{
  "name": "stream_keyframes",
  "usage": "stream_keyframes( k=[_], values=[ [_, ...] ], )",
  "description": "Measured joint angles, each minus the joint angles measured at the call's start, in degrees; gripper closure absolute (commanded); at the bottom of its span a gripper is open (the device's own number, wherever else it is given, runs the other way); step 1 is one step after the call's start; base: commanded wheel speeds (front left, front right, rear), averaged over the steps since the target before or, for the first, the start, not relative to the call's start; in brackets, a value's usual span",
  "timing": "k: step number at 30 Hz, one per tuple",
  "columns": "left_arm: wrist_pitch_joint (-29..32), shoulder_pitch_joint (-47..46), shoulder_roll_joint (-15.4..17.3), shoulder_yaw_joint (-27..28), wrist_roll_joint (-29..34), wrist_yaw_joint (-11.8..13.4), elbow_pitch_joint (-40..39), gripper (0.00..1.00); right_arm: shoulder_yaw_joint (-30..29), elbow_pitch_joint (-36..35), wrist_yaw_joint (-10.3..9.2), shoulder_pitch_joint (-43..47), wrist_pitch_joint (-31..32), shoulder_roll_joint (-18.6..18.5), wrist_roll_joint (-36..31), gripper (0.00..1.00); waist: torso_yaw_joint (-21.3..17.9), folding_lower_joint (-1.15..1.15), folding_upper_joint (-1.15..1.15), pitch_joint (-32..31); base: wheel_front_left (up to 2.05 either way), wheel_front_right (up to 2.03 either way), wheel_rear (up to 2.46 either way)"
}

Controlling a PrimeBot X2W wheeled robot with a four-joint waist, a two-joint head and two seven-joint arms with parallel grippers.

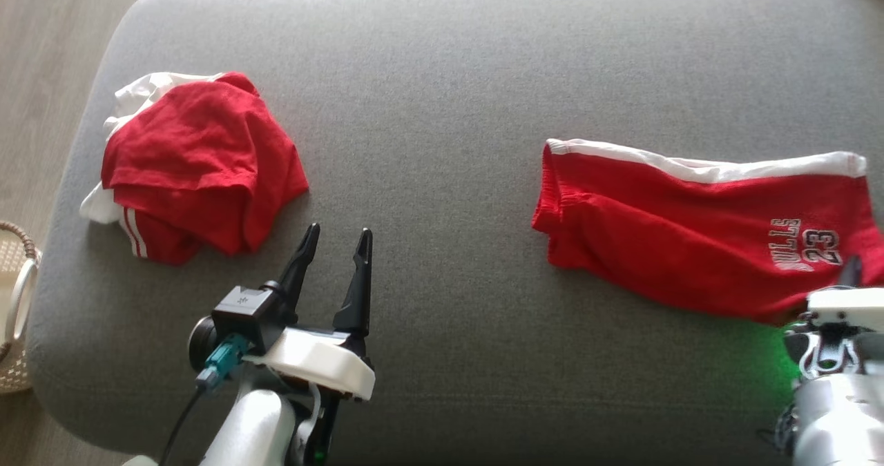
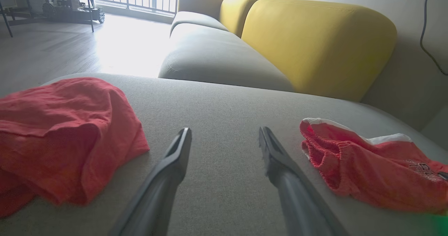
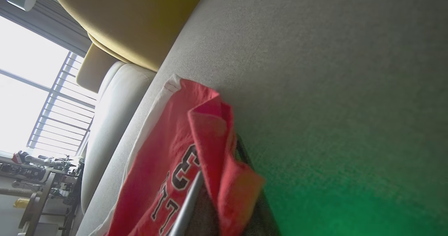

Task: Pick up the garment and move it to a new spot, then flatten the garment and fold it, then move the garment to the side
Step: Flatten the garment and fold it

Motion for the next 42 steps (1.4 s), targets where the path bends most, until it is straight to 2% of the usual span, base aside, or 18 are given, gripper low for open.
stream_keyframes(
  k=[3,7,11,15,21,22,29,35,42],
  values=[
    [0.0,0.0,0.0,-0.1,0.0,0.0,0.2,0.0,-2.9,-0.5,0.0,-0.3,0.0,1.7,-4.0,1.0,-0.3,0.0,0.0,-0.6,0.0,0.0,0.0],
    [0.0,0.1,0.0,-0.2,0.0,0.0,0.5,0.0,-3.8,-1.6,0.0,-1.8,0.0,2.0,-6.1,1.0,-0.4,0.0,0.0,-1.4,0.0,0.0,0.0],
    [0.0,0.6,0.0,-0.3,0.0,-0.3,0.7,0.0,0.3,-0.9,0.0,-4.7,0.0,2.0,-4.8,1.0,0.0,0.0,0.0,-2.1,0.0,0.0,0.0],
    [0.0,1.6,0.0,-0.2,0.0,-0.3,0.9,0.0,7.4,-0.9,0.0,-6.6,0.0,1.9,0.6,1.0,0.9,0.0,0.0,-2.7,0.0,0.0,0.0],
    [0.0,2.3,0.0,0.0,-1.3,-0.4,0.4,0.0,24.3,-3.7,-0.01,-6.3,0.0,1.9,13.6,1.0,2.6,0.0,0.0,-3.6,0.0,0.0,0.0],
    [0.0,2.3,0.0,0.0,-1.3,-0.4,0.4,0.0,24.3,-3.7,-0.01,-6.3,0.0,1.9,13.6,1.0,2.6,0.0,0.0,-3.6,0.0,0.0,0.0],
    [0.0,2.7,0.0,0.9,-1.5,-0.3,-0.2,0.0,44.2,-14.5,-0.01,1.7,0.0,1.8,27.6,1.0,4.4,0.0,0.0,-4.2,0.0,0.0,0.0],
    [0.0,3.6,0.0,1.2,-1.9,-0.3,-0.3,0.0,54.8,-19.7,-0.01,6.9,0.0,1.8,32.6,1.0,5.4,0.0,0.0,-3.6,0.0,0.0,0.0],
    [0.0,3.5,0.0,1.0,-1.9,0.1,-0.4,0.0,60.7,-22.1,-0.01,7.6,0.0,1.8,35.2,1.0,6.2,0.0,0.0,-2.5,0.0,0.0,0.0]
  ],
)
